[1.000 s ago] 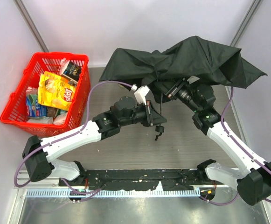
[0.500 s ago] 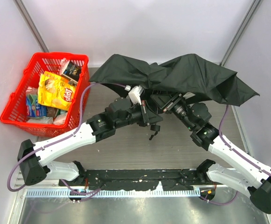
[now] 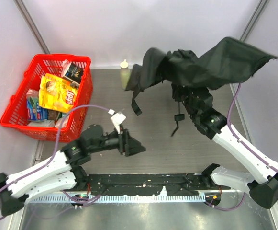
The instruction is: Put away the umbrella
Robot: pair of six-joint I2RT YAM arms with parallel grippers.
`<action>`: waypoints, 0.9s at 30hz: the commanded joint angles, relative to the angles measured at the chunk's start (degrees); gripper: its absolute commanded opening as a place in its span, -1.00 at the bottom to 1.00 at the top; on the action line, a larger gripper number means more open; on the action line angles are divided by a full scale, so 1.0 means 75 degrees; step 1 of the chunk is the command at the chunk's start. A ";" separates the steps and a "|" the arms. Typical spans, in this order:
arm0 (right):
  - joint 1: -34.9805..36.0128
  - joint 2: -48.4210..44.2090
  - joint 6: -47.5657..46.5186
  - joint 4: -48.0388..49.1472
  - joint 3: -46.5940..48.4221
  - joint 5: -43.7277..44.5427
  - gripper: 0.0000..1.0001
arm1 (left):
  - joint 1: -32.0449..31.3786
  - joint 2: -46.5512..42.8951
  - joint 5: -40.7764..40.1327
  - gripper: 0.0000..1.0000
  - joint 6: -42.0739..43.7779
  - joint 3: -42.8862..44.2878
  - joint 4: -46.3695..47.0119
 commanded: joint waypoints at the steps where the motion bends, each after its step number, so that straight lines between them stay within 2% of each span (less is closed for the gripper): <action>1: -0.0023 -0.0996 -0.3724 0.2374 -0.1816 0.0590 -1.00 | 0.0003 -0.1977 0.0005 0.31 0.1112 0.0333 -0.0919; 4: -0.0070 -0.1570 -0.4150 0.3165 -0.2701 -0.0419 -1.00 | 0.0003 -0.2239 -0.1272 0.78 0.1593 0.1666 -0.1904; 6: -0.0070 -0.1781 -0.4303 0.3260 -0.2936 -0.1089 -1.00 | 0.0003 -0.1913 -0.2185 0.85 0.1770 0.2744 -0.2467; 9: -0.0070 -0.2203 -0.4583 0.3644 -0.3601 -0.1907 -1.00 | -0.0009 -0.1117 -0.4619 0.92 0.1188 0.4327 -0.3486; 11: -0.0081 -0.2707 -0.4665 0.4346 -0.4222 -0.2447 -1.00 | -0.0009 -0.0554 -0.5433 0.99 0.0904 0.5067 -0.3899; 12: -0.0081 -0.2964 -0.4748 0.4408 -0.4342 -0.2659 -1.00 | -0.0009 -0.0342 -0.5459 0.99 0.0973 0.5290 -0.3783; 14: -0.0081 -0.3269 -0.4702 0.4572 -0.4635 -0.3268 -1.00 | 0.0014 0.0208 -0.5366 0.99 0.1043 0.5631 -0.3525; 16: -0.0082 -0.3539 -0.4155 0.4748 -0.4846 -0.3538 -1.00 | 0.0108 0.0712 -0.5342 0.99 0.0916 0.5925 -0.3303; 18: -0.0081 -0.3739 -0.3476 0.5622 -0.5232 -0.3807 -1.00 | 0.0353 0.0971 -0.4877 0.99 0.0682 0.5856 -0.2755; 20: -0.0070 -0.3787 -0.3098 0.5931 -0.5316 -0.4124 -1.00 | 0.0821 0.1217 -0.3917 0.99 0.0226 0.5680 -0.2168; 24: -0.0081 -0.3705 -0.2815 0.6458 -0.5421 -0.4243 -1.00 | 0.2098 0.1745 -0.1049 0.99 -0.0958 0.5260 -0.0905; 27: -0.0081 -0.3588 -0.2745 0.6553 -0.5363 -0.4406 -1.00 | 0.2194 0.2096 0.0185 0.99 -0.0809 0.5082 -0.0151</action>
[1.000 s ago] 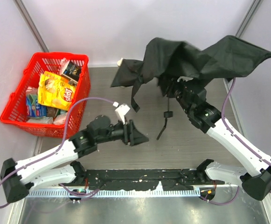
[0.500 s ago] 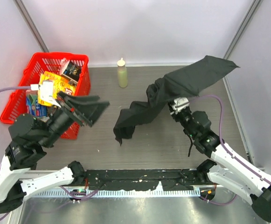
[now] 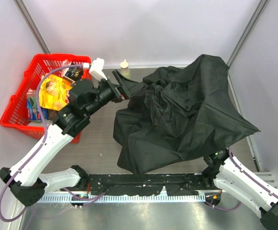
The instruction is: Put away the umbrella
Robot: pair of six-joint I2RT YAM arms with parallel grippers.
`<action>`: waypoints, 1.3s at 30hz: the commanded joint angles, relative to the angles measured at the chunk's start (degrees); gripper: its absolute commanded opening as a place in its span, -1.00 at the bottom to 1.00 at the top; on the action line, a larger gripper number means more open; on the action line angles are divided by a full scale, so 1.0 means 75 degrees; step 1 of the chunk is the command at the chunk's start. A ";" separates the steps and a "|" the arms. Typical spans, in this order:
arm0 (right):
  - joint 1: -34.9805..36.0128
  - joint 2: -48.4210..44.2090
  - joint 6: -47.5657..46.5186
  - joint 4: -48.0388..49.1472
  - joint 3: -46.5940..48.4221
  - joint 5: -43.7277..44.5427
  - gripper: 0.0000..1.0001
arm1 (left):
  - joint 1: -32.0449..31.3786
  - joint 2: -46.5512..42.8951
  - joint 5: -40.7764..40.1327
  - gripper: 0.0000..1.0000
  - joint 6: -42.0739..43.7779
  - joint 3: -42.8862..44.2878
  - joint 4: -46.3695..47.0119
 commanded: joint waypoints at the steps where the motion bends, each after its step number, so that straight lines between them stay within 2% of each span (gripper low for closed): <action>1: 0.0000 0.0087 0.0435 0.1613 0.0189 -0.0429 -1.00 | 0.0180 0.0217 0.2801 0.99 -0.0266 -0.0070 0.1930; 4: 0.0000 0.0310 0.0505 0.1696 0.0260 -0.0534 -1.00 | 0.0157 0.0463 0.3565 0.99 0.0039 -0.0339 0.2739; 7: 0.0000 0.0428 0.0599 0.1754 0.0260 -0.0605 -1.00 | 0.0040 0.0464 0.3637 0.99 0.0367 -0.0608 0.2928; 10: 0.0000 0.0416 0.0599 0.1778 0.0236 -0.0559 -1.00 | -0.0264 0.0265 0.3125 0.99 0.0706 -0.1042 0.3058; 12: 0.0000 0.0381 0.0587 0.1766 0.0224 -0.0535 -1.00 | -0.0603 0.0183 0.2167 0.99 0.1034 -0.1160 0.2720; 14: 0.0000 0.0369 0.0576 0.1685 0.0259 -0.0616 -1.00 | -0.0966 0.0323 0.1344 0.99 0.1293 -0.1056 0.2438; 17: 0.0000 0.0416 0.0541 0.1544 0.0283 -0.0839 -1.00 | -0.1307 0.0744 0.0733 0.99 0.1423 -0.0670 0.2285; 21: -0.0011 0.0393 0.0552 0.1555 0.0248 -0.1026 -1.00 | -0.1308 0.1482 0.0450 0.99 0.1411 0.0220 0.1442; 24: 0.0000 0.0357 0.0564 0.1462 0.0283 -0.1144 -1.00 | -0.1308 0.1729 0.0496 0.89 0.1318 0.0410 0.1556; 26: 0.0012 0.0381 0.0552 0.1392 0.0330 -0.1226 -1.00 | -0.1308 0.1905 0.0707 0.73 0.1282 0.0479 0.1780; 29: 0.0023 0.0393 0.0494 0.1251 0.0342 -0.1331 -1.00 | -0.1308 0.2174 0.0556 0.28 0.1445 0.0865 0.1512; 30: 0.0012 0.0369 0.0482 0.1204 0.0342 -0.1343 -1.00 | -0.1296 0.2245 0.0474 0.09 0.1527 0.0971 0.1395; 33: 0.0012 0.0299 0.0528 0.0935 0.0435 -0.1378 -1.00 | -0.1296 0.2339 0.0321 -0.70 0.1692 0.1043 0.1463; 35: 0.0012 0.0275 0.0703 0.0607 0.0610 -0.1274 -1.00 | -0.1273 0.2327 0.0368 -0.99 0.1727 0.0949 0.1767; 37: 0.0012 0.0322 0.1030 0.0034 0.0880 -0.1157 -0.99 | -0.1226 0.2269 0.0473 -1.00 0.1727 0.0832 0.2037; 39: 0.0012 0.0369 0.1649 -0.0797 0.1231 -0.0795 -0.83 | -0.1156 0.2187 0.0614 -1.00 0.1704 0.0633 0.2517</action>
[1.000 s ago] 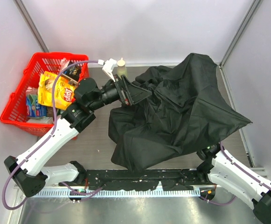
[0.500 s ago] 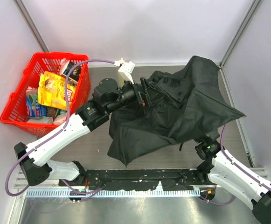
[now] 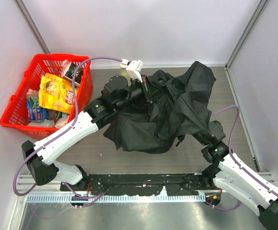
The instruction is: Put away the umbrella
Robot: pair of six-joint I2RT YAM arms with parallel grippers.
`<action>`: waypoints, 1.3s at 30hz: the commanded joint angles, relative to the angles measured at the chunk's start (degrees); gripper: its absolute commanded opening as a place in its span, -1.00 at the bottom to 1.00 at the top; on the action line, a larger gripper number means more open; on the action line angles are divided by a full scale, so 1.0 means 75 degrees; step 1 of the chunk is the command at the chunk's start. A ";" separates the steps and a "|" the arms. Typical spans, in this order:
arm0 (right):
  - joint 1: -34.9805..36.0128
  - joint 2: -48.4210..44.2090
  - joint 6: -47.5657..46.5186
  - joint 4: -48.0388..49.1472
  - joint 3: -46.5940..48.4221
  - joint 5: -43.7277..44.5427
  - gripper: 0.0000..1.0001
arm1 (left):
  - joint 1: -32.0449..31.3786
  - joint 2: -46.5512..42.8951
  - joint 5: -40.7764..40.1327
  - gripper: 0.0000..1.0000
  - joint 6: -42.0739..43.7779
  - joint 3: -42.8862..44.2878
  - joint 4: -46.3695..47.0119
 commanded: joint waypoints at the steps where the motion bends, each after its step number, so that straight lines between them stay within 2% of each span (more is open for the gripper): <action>1: 0.0172 -0.0065 0.1145 -0.1118 0.1190 -0.0045 -0.58 | 0.0100 -0.0156 0.0180 -1.00 0.0084 -0.0116 0.1443; 2: 0.0172 -0.0065 0.1752 -0.1692 0.1297 0.0167 -0.22 | 0.0194 -0.0238 0.0157 -1.00 -0.0009 -0.0187 0.1525; 6: 0.0172 -0.0193 0.3090 -0.3532 0.1415 0.0322 0.40 | 0.0673 -0.0449 0.0320 -1.00 -0.0408 -0.0234 0.1702; 8: 0.0172 -0.0543 0.3490 -0.4376 0.1427 0.0275 0.44 | 0.0990 -0.0496 0.0565 -1.00 -0.0560 -0.0083 0.1574; 11: 0.0172 -0.1141 0.4204 -0.4931 0.1345 0.0263 0.49 | 0.1249 -0.0485 0.1127 -1.00 -0.0597 0.0140 0.1246; 15: 0.0172 -0.1763 0.4255 -0.5576 0.1345 0.0251 0.54 | 0.1600 -0.0485 0.2169 -1.00 -0.0631 0.0176 0.1163; 19: 0.0172 -0.1975 0.4080 -0.5273 0.1298 0.0229 0.60 | 0.1683 -0.0613 0.3283 -1.00 -0.0550 -0.0127 0.1419; 21: 0.0172 -0.1917 0.3927 -0.4980 0.1345 0.0275 0.61 | 0.1683 -0.0754 0.3437 -1.00 -0.0584 -0.0432 0.1665; 24: 0.0172 -0.1357 0.3681 -0.4233 0.1252 -0.0389 0.62 | 0.1695 -0.0801 0.3753 -1.00 -0.0771 -0.0597 0.1994; 26: 0.0172 -0.0877 0.3563 -0.3891 0.1251 -0.0499 0.58 | 0.1695 -0.0743 0.4104 -1.00 -0.0970 -0.0574 0.2321; 28: 0.0172 -0.0523 0.3574 -0.3353 0.1228 -0.0789 0.39 | 0.1694 -0.0708 0.4362 -1.00 -0.1053 -0.0539 0.2416; 32: 0.0172 -0.0346 0.3785 -0.1069 0.0375 -0.1810 -0.61 | 0.1695 -0.0801 0.4235 -1.00 -0.0995 -0.0609 0.2440; 33: 0.0172 -0.0485 0.3750 -0.0230 -0.0092 -0.1753 -0.99 | 0.1695 -0.0813 0.4188 -1.00 -0.0971 -0.0551 0.2382; 34: 0.0172 -0.0580 0.3692 0.0126 -0.0317 -0.1636 -0.99 | 0.1706 -0.0825 0.4072 -1.00 -0.0925 -0.0504 0.2208; 35: 0.0184 -0.0778 0.3703 0.1023 -0.0818 -0.1531 -1.00 | 0.1695 -0.0813 0.3989 -1.00 -0.0866 -0.0399 0.1997; 36: 0.0161 -0.0861 0.3634 0.1508 -0.1008 -0.1518 -1.00 | 0.1706 -0.0825 0.3965 -0.93 -0.0785 -0.0294 0.1612; 37: 0.0160 -0.0966 0.3528 0.2209 -0.1335 -0.1541 -1.00 | 0.1695 -0.0848 0.3895 -0.59 -0.0691 -0.0142 0.1191; 38: 0.0137 -0.0933 0.3469 0.2703 -0.1443 -0.1599 -1.00 | 0.1706 -0.0918 0.3779 -0.12 -0.0574 0.0022 0.0734; 39: 0.0149 -0.0897 0.3295 0.2859 -0.1560 -0.1681 -1.00 | 0.1706 -0.1011 0.3638 0.16 -0.0457 0.0047 0.0428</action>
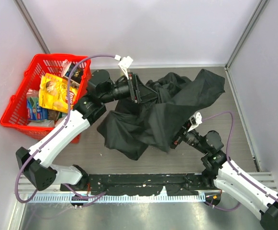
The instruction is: Put away the umbrella
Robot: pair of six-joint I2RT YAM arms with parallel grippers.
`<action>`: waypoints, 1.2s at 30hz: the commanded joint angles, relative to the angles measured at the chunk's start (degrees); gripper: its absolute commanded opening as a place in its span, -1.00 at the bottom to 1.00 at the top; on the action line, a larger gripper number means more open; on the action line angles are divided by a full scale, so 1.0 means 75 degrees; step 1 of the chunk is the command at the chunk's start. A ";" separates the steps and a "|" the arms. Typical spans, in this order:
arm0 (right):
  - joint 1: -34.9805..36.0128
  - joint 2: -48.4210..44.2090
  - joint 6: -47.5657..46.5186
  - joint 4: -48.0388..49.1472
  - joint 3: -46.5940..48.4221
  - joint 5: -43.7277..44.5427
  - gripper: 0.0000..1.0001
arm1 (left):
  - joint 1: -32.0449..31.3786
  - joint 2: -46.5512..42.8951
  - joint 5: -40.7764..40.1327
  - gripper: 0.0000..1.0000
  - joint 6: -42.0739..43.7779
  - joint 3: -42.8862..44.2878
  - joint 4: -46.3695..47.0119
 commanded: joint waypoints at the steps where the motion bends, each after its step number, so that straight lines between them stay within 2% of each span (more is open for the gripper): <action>1: -0.0044 -0.0046 -0.0437 0.2991 -0.0509 -0.0254 -1.00 | 0.0057 -0.0778 -0.0439 0.38 0.0351 0.0636 -0.0799; 2: -0.0090 0.0036 -0.0472 0.3120 -0.0509 -0.0463 -1.00 | 0.0068 -0.1024 -0.0569 0.90 0.0433 0.0473 -0.0824; 3: -0.0125 0.0176 -0.0449 0.3446 -0.0486 -0.0593 -1.00 | 0.0068 -0.1247 -0.0744 0.99 0.0492 0.0309 -0.0917; 6: -0.0394 0.0434 -0.0321 0.4092 -0.0520 -0.1353 -1.00 | 0.0162 -0.2055 -0.1376 0.99 0.0632 -0.0090 -0.1478; 9: -0.0793 0.0482 -0.0134 0.4527 -0.0545 -0.1951 -0.99 | 0.0186 -0.2688 -0.2511 0.99 0.0891 -0.0301 -0.2508; 11: -0.1121 0.0540 0.0171 0.4784 -0.0521 -0.2279 -1.00 | 0.0209 -0.3064 -0.2925 0.99 0.0728 -0.0733 -0.2570; 13: -0.1321 0.0692 0.0488 0.5065 -0.0439 -0.2491 -1.00 | 0.0198 -0.3310 -0.2670 0.99 0.0354 -0.1494 -0.1778; 15: -0.1368 0.0774 0.0699 0.5253 -0.0357 -0.2586 -1.00 | 0.0197 -0.3323 -0.1851 0.99 -0.0090 -0.2221 -0.0420; 18: -0.1415 0.0810 0.0711 0.4952 -0.0216 -0.2586 -0.99 | 0.0186 -0.2938 -0.0715 0.99 -0.0701 -0.2598 0.1571; 20: -0.1415 0.0787 0.0501 0.4577 -0.0087 -0.2540 -1.00 | 0.0069 -0.2482 -0.0080 0.99 -0.0680 -0.2296 0.1801; 21: -0.1415 0.0763 0.0372 0.4493 -0.0029 -0.2504 -1.00 | -0.0117 -0.2340 -0.0113 0.99 -0.0424 -0.2109 0.1627; 23: -0.1415 0.0658 0.0208 0.4142 0.0065 -0.2516 -1.00 | -0.0690 -0.2187 -0.0778 0.99 0.0558 -0.1897 0.1170; 26: -0.1415 0.0611 0.0031 0.3895 0.0124 -0.2481 -0.99 | -0.1535 -0.2128 -0.1857 0.99 0.1779 -0.1989 0.1121; 32: -0.1426 0.0622 0.0113 0.3930 0.0042 -0.2445 -1.00 | -0.1900 -0.1987 -0.1846 0.99 0.1361 -0.2622 0.3017; 34: -0.1415 0.0599 0.0276 0.3907 0.0100 -0.2597 -1.00 | -0.1912 -0.1754 -0.2034 0.99 0.1185 -0.2541 0.3300; 36: -0.1415 0.0541 0.0405 0.3895 0.0159 -0.2808 -1.00 | -0.1924 -0.1310 -0.2128 0.99 0.1102 -0.1992 0.3197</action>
